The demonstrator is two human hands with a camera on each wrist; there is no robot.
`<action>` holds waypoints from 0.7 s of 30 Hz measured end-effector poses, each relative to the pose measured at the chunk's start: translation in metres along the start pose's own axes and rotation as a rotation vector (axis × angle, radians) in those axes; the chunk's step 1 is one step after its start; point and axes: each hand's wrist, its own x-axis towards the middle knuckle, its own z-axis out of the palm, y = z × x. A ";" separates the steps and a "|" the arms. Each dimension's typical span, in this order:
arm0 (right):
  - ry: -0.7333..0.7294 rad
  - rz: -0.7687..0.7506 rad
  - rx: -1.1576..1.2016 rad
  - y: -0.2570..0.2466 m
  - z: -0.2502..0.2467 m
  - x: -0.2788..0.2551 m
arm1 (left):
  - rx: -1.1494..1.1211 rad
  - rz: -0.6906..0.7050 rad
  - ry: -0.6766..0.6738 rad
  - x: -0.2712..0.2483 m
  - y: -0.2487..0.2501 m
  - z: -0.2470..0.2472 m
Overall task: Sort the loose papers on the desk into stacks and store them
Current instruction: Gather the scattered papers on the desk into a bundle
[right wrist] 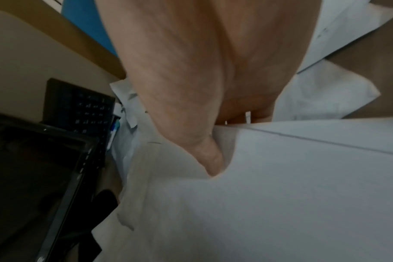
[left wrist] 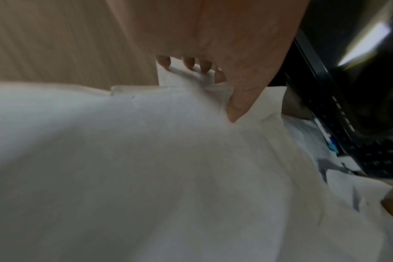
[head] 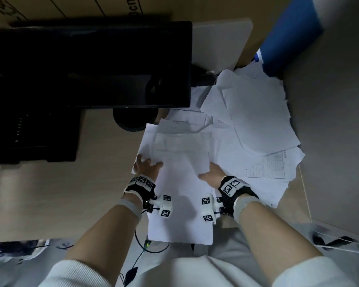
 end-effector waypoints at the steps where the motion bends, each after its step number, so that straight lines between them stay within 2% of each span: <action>1: -0.001 -0.016 -0.015 -0.005 0.005 0.001 | -0.062 -0.022 0.023 0.003 -0.010 -0.004; 4: 0.067 -0.005 -0.095 -0.017 0.017 0.005 | -0.251 -0.072 0.031 0.003 -0.030 -0.012; 7: 0.235 0.060 -0.306 -0.024 0.022 0.010 | -0.258 -0.055 0.034 0.001 -0.034 -0.017; 10: 0.325 0.072 -0.400 -0.037 0.023 0.006 | -0.353 -0.012 -0.123 -0.008 -0.031 -0.019; 13: 0.405 0.030 -0.513 -0.055 0.026 0.001 | -0.612 -0.084 -0.274 -0.015 -0.035 -0.017; 16: 0.362 -0.073 -0.594 -0.074 0.033 0.002 | -0.547 -0.123 -0.249 -0.016 -0.044 -0.014; 19: 0.226 -0.182 -0.591 -0.091 0.039 0.007 | -0.645 -0.282 -0.141 -0.016 -0.055 -0.018; 21: 0.184 -0.201 -0.584 -0.101 0.041 0.012 | -0.676 -0.371 -0.134 -0.022 -0.059 -0.023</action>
